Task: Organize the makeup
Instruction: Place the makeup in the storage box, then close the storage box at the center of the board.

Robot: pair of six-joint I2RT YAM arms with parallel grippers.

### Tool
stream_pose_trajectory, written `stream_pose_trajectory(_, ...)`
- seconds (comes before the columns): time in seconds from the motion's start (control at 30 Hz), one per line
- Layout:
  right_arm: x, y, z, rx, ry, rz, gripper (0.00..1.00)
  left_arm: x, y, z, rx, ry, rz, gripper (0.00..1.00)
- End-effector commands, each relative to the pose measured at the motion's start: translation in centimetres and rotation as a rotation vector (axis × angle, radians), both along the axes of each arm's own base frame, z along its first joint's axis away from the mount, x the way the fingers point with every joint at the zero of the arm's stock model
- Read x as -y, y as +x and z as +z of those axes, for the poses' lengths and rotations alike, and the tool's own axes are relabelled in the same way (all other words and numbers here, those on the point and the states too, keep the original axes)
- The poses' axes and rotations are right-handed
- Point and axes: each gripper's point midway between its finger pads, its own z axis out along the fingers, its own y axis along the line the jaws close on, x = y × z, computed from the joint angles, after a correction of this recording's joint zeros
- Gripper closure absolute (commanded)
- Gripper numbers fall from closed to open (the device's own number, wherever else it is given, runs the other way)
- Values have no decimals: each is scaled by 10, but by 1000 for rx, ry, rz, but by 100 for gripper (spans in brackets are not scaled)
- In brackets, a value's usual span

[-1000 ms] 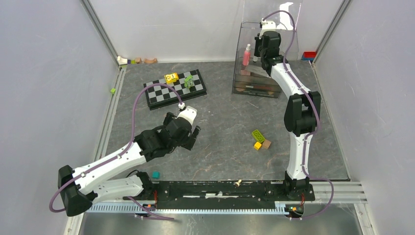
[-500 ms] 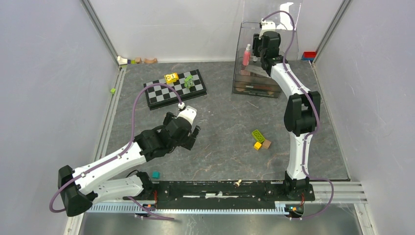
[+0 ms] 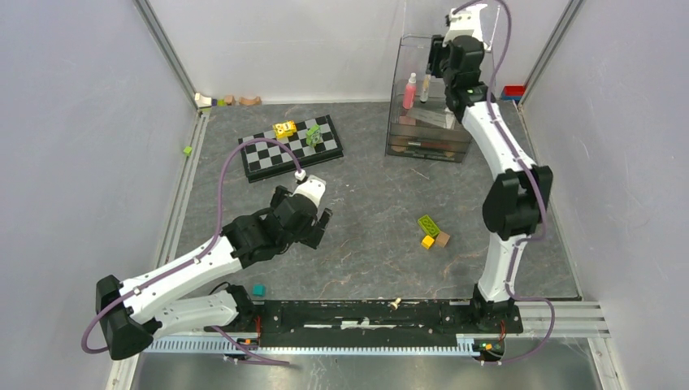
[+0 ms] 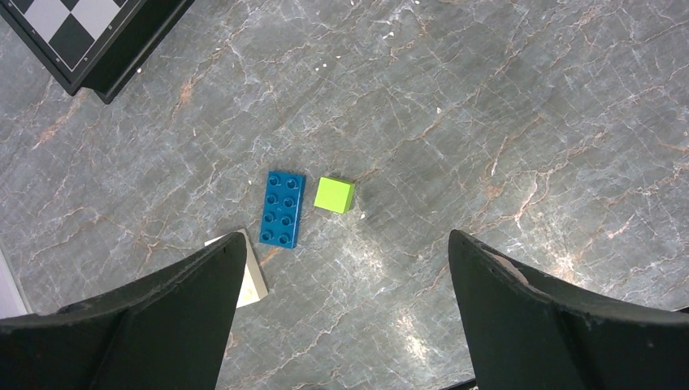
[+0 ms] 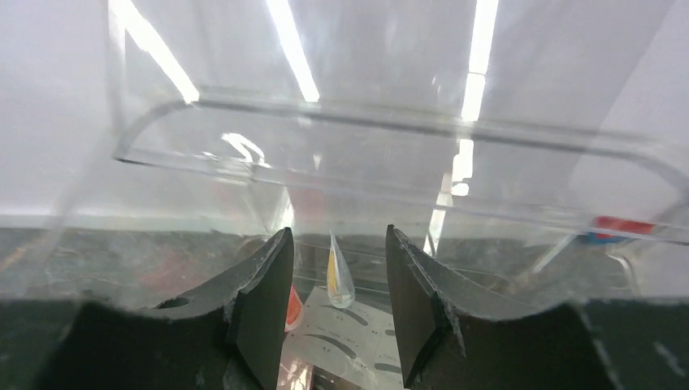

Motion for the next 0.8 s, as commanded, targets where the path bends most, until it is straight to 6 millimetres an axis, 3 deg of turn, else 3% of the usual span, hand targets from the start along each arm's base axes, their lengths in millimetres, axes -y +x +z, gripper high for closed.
stream_pose_trajectory(0.0, 12, -55, 117, 212, 56, -13, 48, -2, 5, 19, 59, -57, 25, 0)
stream_pose_trajectory(0.13, 19, -104, 131, 239, 121, -18, 47, -10, 6, 36, 102, -122, 93, 0)
stream_pose_trajectory(0.33, 15, -177, 110, 190, 236, 39, 47, -15, 0, 53, 82, -247, 206, 0)
stream_pose_trajectory(0.57, 4, -247, 52, 55, 304, 133, 46, -29, -16, 61, 38, -361, 315, 0)
stream_pose_trajectory(0.77, 12, -296, 7, -25, 294, 128, 46, -39, -32, 71, 22, -490, 354, 0)
